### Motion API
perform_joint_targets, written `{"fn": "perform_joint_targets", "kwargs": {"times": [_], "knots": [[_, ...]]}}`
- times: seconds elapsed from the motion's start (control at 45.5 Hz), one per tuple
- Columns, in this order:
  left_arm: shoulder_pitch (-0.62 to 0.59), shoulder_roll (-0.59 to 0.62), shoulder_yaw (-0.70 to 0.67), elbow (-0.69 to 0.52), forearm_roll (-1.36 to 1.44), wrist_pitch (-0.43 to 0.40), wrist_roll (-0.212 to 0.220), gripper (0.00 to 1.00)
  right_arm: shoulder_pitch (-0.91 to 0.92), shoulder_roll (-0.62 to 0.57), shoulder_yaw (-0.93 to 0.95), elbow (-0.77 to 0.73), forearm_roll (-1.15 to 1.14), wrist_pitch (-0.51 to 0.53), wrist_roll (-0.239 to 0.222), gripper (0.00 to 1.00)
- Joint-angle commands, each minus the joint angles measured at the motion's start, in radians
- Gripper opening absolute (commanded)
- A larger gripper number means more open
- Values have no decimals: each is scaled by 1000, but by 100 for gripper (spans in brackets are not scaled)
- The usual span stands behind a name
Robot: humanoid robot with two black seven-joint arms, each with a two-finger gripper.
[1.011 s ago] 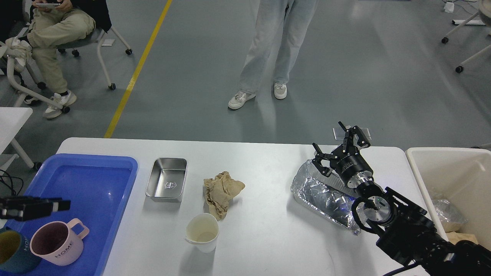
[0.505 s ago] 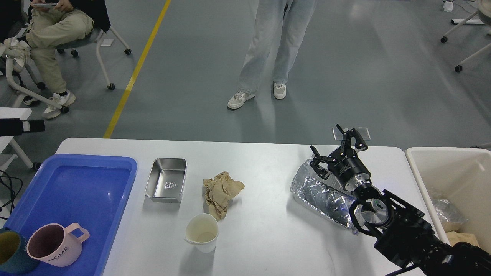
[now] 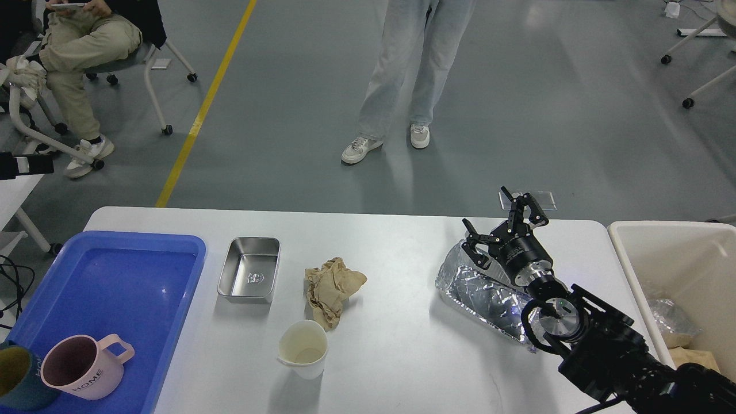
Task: Tidy desktop
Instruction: 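Release the mug and raise the left gripper away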
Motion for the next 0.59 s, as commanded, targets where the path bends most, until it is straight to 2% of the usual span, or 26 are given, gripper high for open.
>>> {"fn": "perform_joint_targets", "kwargs": {"times": [0.0, 0.264, 0.439, 0.571], "knots": [[-2, -16, 0, 3, -4, 0, 1, 97, 0, 0, 0, 0, 1, 0, 0, 100], [3, -124, 14, 53, -33, 40, 5, 96, 2, 0, 0, 0, 1, -2, 0, 100], [9, -251, 20, 171, -63, 72, -1, 93, 0, 0, 0, 0, -1, -3, 0, 100], [4, -348, 49, 279, -65, 87, -4, 86, 2, -2, 1, 0, -1, -3, 0, 100]]}}
